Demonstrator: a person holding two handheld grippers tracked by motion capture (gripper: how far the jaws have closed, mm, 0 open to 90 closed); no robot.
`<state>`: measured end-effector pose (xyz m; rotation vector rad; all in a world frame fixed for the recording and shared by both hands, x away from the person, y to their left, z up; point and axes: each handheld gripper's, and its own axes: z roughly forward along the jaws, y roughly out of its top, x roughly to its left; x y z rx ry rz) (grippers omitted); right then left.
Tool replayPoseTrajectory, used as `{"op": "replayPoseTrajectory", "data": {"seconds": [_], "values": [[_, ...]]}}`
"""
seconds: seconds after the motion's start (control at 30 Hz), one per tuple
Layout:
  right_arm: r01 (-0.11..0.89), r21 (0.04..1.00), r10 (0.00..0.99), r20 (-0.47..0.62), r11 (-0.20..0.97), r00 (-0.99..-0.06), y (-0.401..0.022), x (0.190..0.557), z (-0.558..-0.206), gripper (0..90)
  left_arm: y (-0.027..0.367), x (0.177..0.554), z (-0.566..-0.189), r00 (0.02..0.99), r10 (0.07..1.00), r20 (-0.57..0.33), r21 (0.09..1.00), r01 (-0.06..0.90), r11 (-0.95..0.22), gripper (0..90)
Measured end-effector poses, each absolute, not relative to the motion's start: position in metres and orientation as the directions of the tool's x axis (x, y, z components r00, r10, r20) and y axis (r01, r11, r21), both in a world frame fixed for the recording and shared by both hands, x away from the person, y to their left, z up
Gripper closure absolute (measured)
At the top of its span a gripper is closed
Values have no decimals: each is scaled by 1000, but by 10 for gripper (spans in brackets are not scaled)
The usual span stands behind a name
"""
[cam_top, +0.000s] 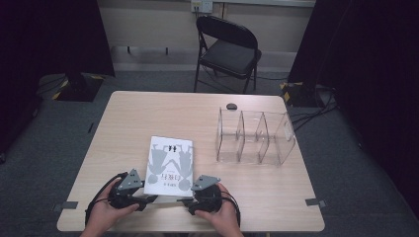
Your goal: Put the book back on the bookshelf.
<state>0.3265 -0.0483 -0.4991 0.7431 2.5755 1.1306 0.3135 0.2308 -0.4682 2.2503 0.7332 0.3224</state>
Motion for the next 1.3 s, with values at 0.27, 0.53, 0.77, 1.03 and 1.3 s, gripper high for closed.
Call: {"op": "replayPoseTrajectory", "data": {"seconds": [0.27,0.53,0.77,1.03,1.3], "values": [[367,745,550,-1,557,-835,-45,325,-501,240,231,315,-457,812,584,3,742,390,-546,508],[385,731,560,4,563,-828,-40,325,-501,152,232,316,-457,811,584,-9,743,396,-539,500],[360,721,567,-54,592,-822,-42,327,-498,128,231,317,-458,802,597,-21,730,420,-539,475],[296,744,545,-108,599,-831,-36,319,-484,129,230,319,-455,805,593,-16,712,426,-559,467],[249,750,532,-158,613,-832,-22,321,-476,127,227,320,-449,809,588,-1,702,420,-576,466]]}}
